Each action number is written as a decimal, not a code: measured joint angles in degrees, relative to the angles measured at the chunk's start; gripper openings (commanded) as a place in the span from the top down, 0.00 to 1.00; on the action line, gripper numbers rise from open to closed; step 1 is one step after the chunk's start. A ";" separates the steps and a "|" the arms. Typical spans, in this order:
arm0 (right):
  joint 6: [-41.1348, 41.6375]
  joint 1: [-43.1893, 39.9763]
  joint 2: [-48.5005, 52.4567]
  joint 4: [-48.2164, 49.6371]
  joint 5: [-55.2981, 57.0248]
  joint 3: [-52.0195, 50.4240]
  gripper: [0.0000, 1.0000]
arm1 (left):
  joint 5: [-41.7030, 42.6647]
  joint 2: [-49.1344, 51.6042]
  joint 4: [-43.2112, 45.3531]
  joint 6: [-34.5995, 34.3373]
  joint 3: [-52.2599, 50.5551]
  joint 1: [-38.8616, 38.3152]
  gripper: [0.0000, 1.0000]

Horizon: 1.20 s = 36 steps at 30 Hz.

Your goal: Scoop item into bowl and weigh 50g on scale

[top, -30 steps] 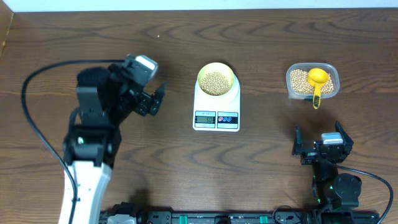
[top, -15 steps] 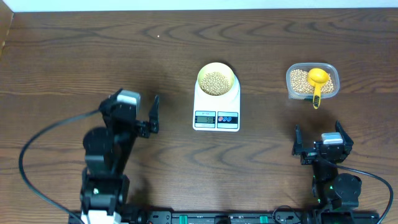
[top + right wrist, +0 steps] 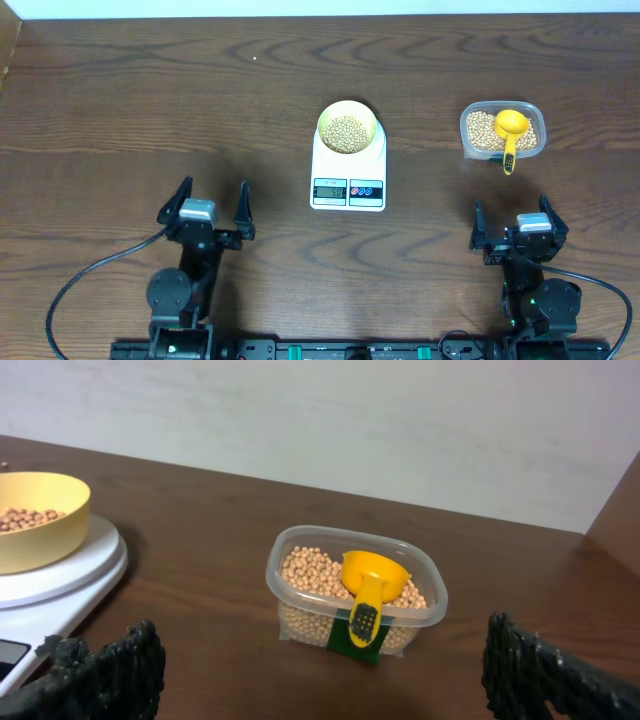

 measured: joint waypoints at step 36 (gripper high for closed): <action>0.00 0.00 0.00 0.00 0.00 0.00 0.01 | -2.91 -15.23 -13.57 0.00 -6.32 0.09 0.08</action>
